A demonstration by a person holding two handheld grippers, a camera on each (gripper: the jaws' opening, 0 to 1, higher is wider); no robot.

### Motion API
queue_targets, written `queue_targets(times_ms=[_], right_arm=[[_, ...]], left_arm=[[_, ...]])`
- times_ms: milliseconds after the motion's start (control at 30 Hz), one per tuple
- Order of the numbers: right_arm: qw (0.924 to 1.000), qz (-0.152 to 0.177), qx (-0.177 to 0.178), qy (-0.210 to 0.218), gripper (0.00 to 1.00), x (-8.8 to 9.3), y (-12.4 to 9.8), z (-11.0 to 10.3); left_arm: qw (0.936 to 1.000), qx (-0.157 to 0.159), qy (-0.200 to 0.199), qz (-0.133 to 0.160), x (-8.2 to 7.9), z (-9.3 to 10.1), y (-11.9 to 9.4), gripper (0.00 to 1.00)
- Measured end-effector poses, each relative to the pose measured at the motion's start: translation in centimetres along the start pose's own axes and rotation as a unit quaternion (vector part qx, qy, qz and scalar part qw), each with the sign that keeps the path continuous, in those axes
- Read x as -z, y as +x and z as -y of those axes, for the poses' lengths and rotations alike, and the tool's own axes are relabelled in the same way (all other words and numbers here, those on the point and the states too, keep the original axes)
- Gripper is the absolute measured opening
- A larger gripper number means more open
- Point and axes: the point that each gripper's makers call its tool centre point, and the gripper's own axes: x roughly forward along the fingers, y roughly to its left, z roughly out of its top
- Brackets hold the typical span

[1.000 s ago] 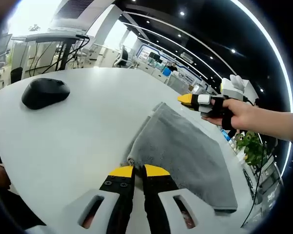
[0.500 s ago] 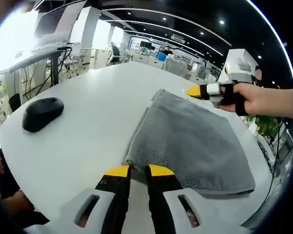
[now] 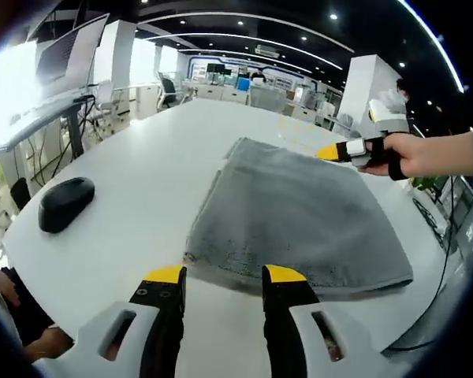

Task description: Fold the towel on the table until its edges align and the towel forms a compact rectangular stack.

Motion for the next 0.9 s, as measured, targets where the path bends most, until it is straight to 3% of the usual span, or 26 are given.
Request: queue_targets(times_ms=[100, 167, 267, 333, 367, 433, 500, 667, 733, 800, 900], right_arm=[[1.0, 0.001, 0.007, 0.003, 0.26, -0.1, -1.5, 0.9], [0.9999, 0.002, 0.015, -0.001, 0.26, -0.1, -2.1, 1.9], [0.9997, 0.005, 0.024, 0.009, 0.27, 0.0, -3.0, 3.2], [0.9996, 0.003, 0.027, 0.012, 0.29, 0.3, -4.0, 3.5], [0.9993, 0.002, 0.032, 0.017, 0.32, 0.4, -3.7, 4.8], [0.9988, 0.002, 0.038, 0.032, 0.37, 0.8, -4.5, 5.3], [0.9987, 0.001, 0.04, 0.031, 0.4, 1.0, -4.8, 5.9], [0.9981, -0.012, 0.055, 0.028, 0.44, 1.9, -6.1, 8.0], [0.9973, -0.019, 0.062, 0.034, 0.44, 2.5, -7.1, 8.7], [0.9964, -0.024, 0.068, 0.045, 0.43, 3.1, -7.2, 9.9], [0.9957, -0.034, 0.072, 0.046, 0.42, 4.0, -8.0, 10.7]], left_arm=[[0.9996, 0.003, 0.029, 0.005, -0.6, 1.3, -0.1, 0.49], [0.9974, 0.027, 0.065, 0.016, -1.7, 3.6, -0.3, 0.53], [0.9927, 0.083, 0.085, 0.022, -2.5, 7.4, -0.4, 0.54], [0.9886, 0.108, 0.103, 0.02, -2.4, 8.8, -0.2, 0.57], [0.9859, 0.122, 0.112, 0.019, -2.4, 9.9, -0.2, 0.59], [0.9776, 0.179, 0.109, 0.013, -2.0, 12.7, -0.2, 0.64], [0.9706, 0.216, 0.107, -0.003, -1.4, 15.0, -0.3, 0.66], [0.9507, 0.261, 0.166, -0.022, -0.7, 19.0, -0.5, 0.63], [0.9525, 0.262, 0.152, -0.025, -0.8, 20.0, 0.0, 0.61], [0.9499, 0.272, 0.153, -0.027, -0.8, 21.3, 0.0, 0.61], [0.94, 0.29, 0.176, -0.035, -0.4, 22.7, -0.1, 0.59]])
